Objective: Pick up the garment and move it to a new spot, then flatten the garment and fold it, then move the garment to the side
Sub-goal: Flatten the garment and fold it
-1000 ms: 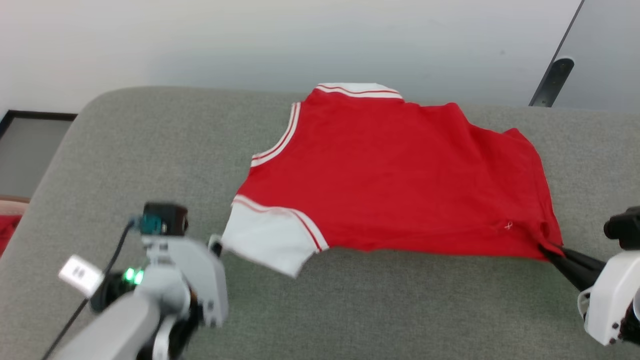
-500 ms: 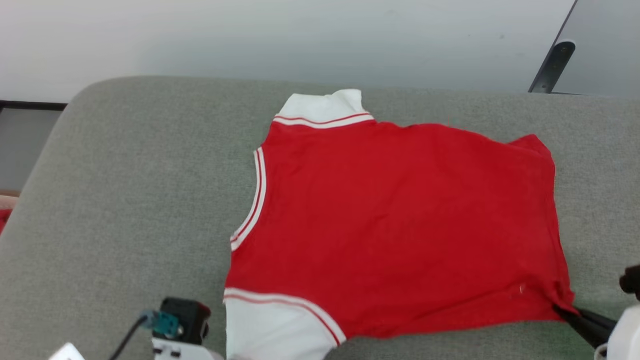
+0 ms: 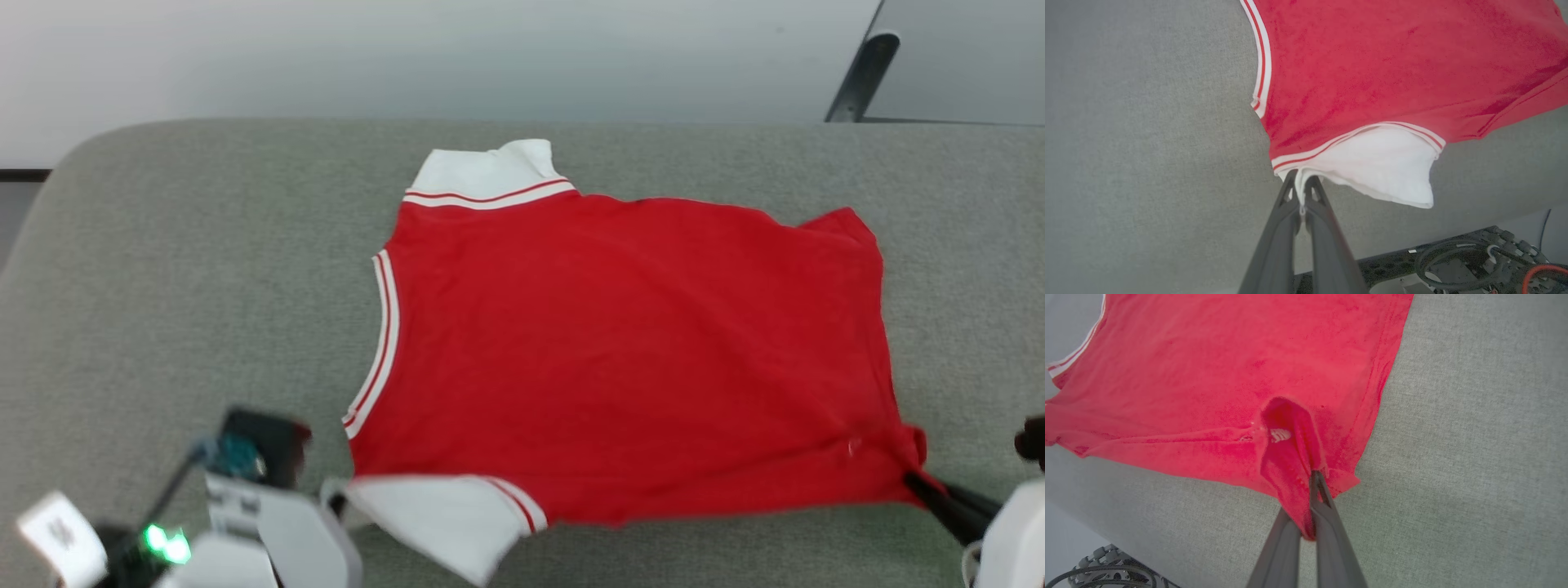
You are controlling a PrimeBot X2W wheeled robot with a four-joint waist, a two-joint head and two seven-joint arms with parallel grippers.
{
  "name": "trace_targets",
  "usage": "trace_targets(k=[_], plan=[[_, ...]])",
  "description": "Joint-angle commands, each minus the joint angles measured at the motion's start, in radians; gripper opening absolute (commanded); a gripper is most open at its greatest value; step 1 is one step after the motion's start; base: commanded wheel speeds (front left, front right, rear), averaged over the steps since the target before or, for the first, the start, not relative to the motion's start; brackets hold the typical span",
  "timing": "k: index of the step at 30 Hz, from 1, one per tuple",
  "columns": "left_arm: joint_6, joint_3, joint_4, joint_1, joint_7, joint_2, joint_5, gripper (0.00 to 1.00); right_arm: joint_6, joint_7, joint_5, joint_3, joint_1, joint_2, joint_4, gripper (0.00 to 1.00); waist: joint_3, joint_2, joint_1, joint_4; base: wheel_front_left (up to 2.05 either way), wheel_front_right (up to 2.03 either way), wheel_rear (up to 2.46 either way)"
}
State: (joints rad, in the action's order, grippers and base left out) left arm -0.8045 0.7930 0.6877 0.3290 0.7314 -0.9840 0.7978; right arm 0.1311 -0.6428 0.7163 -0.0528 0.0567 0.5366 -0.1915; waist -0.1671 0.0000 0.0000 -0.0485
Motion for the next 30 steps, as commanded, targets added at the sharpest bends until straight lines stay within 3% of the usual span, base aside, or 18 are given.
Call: trace_targets(k=[1, 6, 9, 10, 19, 30], plan=[[0.018, -0.013, -0.018, 0.043, 0.005, 0.000, -0.012, 0.00, -0.001, -0.018, -0.025, 0.009, -0.030, -0.015, -0.002, 0.00, -0.012, 0.0000, 0.0000, 0.018, 0.00, 0.00, 0.00], [0.123, -0.010, -0.114, 0.186, 0.042, 0.004, -0.049, 0.00, -0.001, -0.066, -0.093, 0.010, -0.128, -0.066, 0.028, 0.00, -0.031, 0.0000, 0.0000, 0.044, 0.00, 0.00, 0.00], [0.192, -0.010, -0.190, 0.278, 0.054, 0.037, -0.057, 0.00, -0.001, -0.085, -0.125, 0.006, -0.194, -0.087, 0.060, 0.00, -0.044, 0.0000, 0.0000, 0.054, 0.00, 0.00, 0.00], [0.192, -0.010, -0.190, 0.278, 0.054, 0.037, -0.057, 0.00, -0.001, -0.085, -0.125, 0.006, -0.194, -0.087, 0.060, 0.00, -0.044, 0.0000, 0.0000, 0.054, 0.00, 0.00, 0.00], [0.396, 0.030, -0.462, 0.487, 0.064, 0.176, -0.059, 0.00, -0.001, -0.097, -0.192, -0.024, -0.361, -0.139, 0.195, 0.00, -0.099, 0.0000, 0.0000, 0.077, 0.00, 0.00, 0.00], [0.530, 0.061, -0.766, 0.591, 0.089, 0.298, 0.001, 0.00, -0.001, -0.108, -0.207, -0.099, -0.504, -0.172, 0.344, 0.00, -0.169, 0.0000, 0.0000, 0.099, 0.00, 0.00, 0.00]])
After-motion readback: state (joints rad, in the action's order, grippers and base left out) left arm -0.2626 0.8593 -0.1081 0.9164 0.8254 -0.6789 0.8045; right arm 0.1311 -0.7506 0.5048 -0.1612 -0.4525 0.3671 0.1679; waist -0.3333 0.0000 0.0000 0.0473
